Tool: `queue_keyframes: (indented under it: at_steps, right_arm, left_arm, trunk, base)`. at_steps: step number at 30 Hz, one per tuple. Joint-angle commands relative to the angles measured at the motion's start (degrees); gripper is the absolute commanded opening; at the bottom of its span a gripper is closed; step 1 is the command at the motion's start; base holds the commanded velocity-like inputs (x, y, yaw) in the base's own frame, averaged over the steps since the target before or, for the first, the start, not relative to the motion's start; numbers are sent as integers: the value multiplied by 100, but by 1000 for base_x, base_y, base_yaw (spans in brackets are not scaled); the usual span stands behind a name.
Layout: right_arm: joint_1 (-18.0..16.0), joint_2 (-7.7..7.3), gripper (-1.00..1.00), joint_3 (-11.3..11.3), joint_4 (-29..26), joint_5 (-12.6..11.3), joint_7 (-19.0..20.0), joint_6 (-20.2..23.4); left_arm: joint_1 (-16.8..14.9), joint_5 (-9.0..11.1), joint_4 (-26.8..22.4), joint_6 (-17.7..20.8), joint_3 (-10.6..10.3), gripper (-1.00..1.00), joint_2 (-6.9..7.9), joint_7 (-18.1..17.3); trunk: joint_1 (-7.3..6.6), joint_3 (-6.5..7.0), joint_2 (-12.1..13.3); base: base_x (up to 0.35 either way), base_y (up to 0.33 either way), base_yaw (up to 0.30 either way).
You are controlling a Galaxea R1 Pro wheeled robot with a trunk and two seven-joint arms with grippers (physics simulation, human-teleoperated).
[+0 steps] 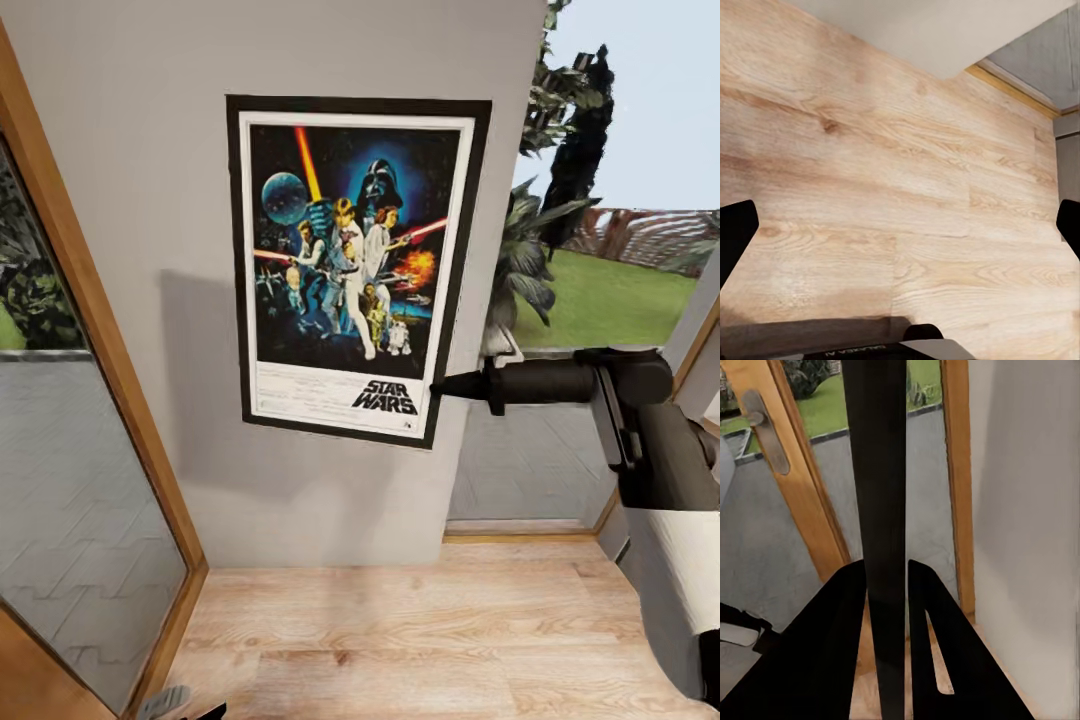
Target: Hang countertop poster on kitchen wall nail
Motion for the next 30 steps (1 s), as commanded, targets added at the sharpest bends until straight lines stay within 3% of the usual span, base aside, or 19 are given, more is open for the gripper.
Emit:
queue_keyframes:
  at_steps: [1, 5, 8, 12, 30]
  right_arm:
    - [-224, -4, -100, 105, 39, 9, 26, 177]
    - [-742, 1, -100, 297, 285, 30, 26, 339]
    - [-1167, 19, -100, 644, 680, 45, 20, 374]
    - [-1492, 32, -100, 841, 1032, 63, 10, 380]
    - [-1590, 23, -100, 862, 1043, 51, 20, 357]
  left_arm:
    - [-6, 57, 10, -26, -47, 100, 4, -14]
    - [-6, 57, 10, -25, -50, 100, 4, -18]
    - [-6, 57, 11, -28, -51, 100, 4, -19]
    - [-6, 57, 11, -29, -52, 100, 4, -20]
    - [-6, 57, 11, -25, -52, 100, 7, -20]
  trunk:
    - [4, -14, -12]
    - [4, -14, -12]
    - [4, -14, -12]
    - [4, -14, -12]
    - [4, -14, -12]
  base:
    - [0, 0, 0]
    - [0, 0, 0]
    - [0, 0, 0]
    - [0, 0, 0]
    - [0, 0, 0]
